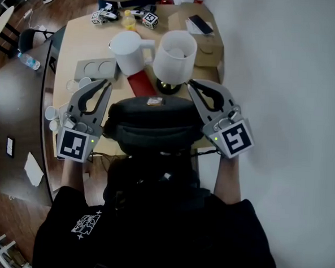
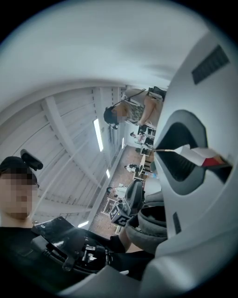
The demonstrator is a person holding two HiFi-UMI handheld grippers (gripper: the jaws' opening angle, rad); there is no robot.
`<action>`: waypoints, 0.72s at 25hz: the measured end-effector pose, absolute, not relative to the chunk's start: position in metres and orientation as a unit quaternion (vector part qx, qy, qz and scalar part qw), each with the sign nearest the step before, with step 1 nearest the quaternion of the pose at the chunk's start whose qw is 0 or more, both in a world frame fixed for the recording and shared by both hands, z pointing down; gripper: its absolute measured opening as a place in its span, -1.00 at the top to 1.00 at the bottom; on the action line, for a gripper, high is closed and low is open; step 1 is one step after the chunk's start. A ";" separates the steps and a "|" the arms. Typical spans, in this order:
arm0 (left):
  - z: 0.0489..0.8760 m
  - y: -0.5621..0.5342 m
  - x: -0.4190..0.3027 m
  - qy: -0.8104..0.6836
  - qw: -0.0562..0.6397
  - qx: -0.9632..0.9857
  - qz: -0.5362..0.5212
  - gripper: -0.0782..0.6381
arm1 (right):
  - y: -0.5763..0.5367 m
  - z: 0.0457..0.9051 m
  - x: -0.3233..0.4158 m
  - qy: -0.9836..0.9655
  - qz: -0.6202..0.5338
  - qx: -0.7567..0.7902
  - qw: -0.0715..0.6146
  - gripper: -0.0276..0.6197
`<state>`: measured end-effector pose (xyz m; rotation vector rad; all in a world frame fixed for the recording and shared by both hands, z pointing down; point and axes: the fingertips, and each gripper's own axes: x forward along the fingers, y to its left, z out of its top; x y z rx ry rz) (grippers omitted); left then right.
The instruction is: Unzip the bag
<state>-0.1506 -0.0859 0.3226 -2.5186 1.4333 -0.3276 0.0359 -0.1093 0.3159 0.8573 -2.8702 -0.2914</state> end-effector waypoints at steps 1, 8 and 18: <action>0.324 -0.086 -0.150 0.487 0.111 -0.859 -0.114 0.68 | -0.109 0.316 0.036 -0.951 -0.097 0.284 0.066 0.81; 0.326 -0.089 -0.147 0.483 0.109 -0.861 -0.111 0.68 | -0.108 0.323 0.035 -0.951 -0.094 0.280 0.088 0.84; 0.328 -0.088 -0.146 0.476 0.102 -0.867 -0.103 0.70 | -0.108 0.323 0.033 -0.952 -0.098 0.278 0.087 0.84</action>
